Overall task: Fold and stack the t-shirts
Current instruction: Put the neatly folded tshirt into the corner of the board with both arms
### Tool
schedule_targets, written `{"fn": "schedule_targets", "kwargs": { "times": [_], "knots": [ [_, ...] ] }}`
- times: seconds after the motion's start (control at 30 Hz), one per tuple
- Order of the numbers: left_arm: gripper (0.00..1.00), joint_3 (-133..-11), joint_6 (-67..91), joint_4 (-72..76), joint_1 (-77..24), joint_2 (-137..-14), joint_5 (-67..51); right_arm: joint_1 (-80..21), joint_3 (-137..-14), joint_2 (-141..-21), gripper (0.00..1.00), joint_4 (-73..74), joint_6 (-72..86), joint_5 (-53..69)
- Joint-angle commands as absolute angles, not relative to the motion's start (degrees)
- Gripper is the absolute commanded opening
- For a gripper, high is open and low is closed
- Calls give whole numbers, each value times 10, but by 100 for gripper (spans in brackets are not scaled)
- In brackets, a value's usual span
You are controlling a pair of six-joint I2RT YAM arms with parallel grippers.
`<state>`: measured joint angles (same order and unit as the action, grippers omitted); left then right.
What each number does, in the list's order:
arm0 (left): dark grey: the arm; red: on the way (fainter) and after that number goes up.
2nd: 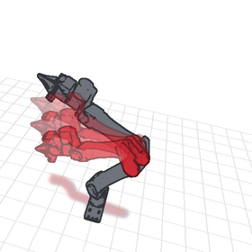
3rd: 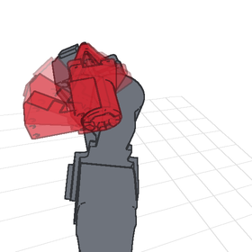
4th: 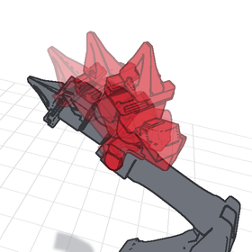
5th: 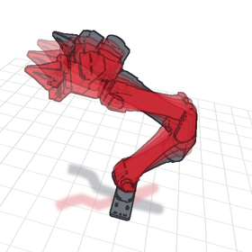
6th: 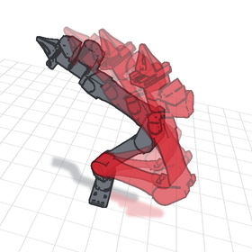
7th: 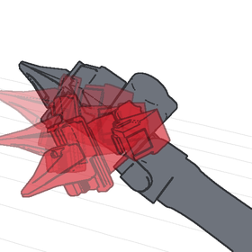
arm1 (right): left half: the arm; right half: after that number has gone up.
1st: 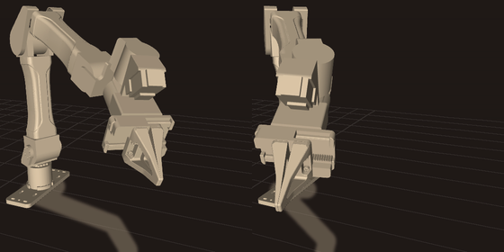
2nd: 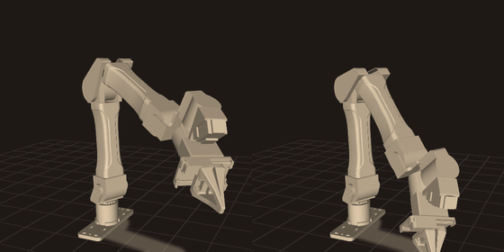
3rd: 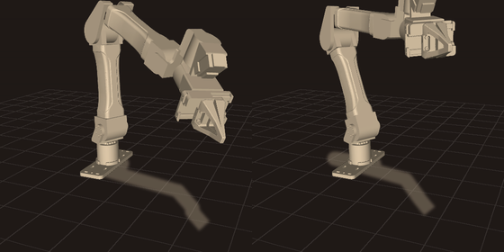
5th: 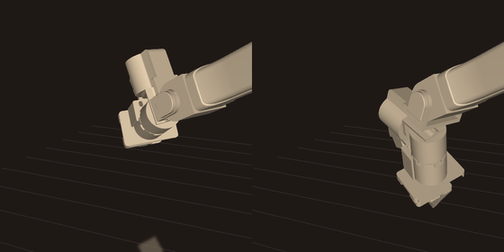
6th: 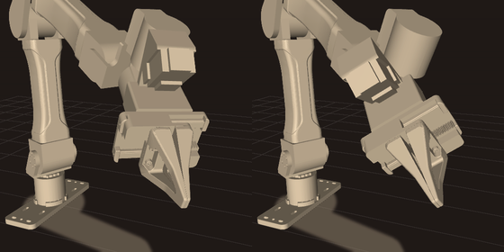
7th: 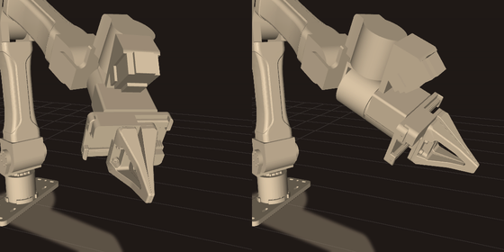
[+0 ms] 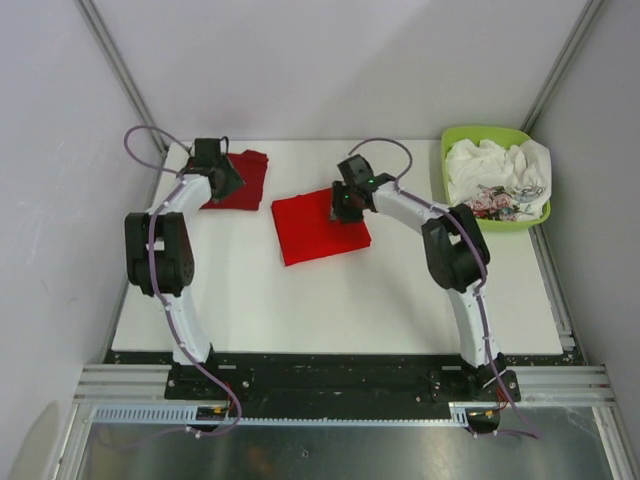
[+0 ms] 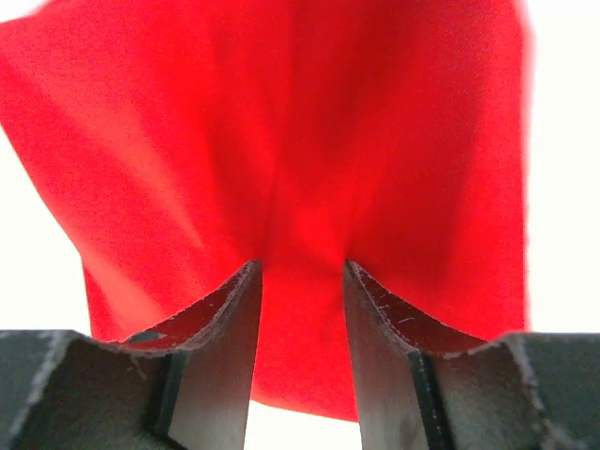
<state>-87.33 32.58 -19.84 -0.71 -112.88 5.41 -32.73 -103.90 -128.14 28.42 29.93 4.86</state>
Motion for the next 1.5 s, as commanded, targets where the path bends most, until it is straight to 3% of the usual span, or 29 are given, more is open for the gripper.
{"fn": "schedule_targets", "kwargs": {
  "times": [0.0,0.23,0.67,1.0,1.13,1.3,1.47],
  "knots": [
    [55,-844,326,-197,-2,-1081,47,-270,-961,-1185,45,283,305,38],
    [53,-794,343,-197,13,-1049,-14,-248,-830,-1105,51,252,298,50],
    [54,-583,380,-156,-62,-936,-142,-243,-803,-1138,54,213,282,87],
    [54,-560,399,-135,-134,-948,-158,-243,-788,-1160,51,202,281,97],
    [51,-570,401,-131,-149,-971,-139,-243,-777,-1159,41,200,286,103],
    [39,-581,398,-132,-168,-998,-97,-240,-760,-1154,17,193,296,116],
    [26,-583,392,-133,-187,-1003,-59,-240,-739,-1144,3,186,303,123]
  ]
}}
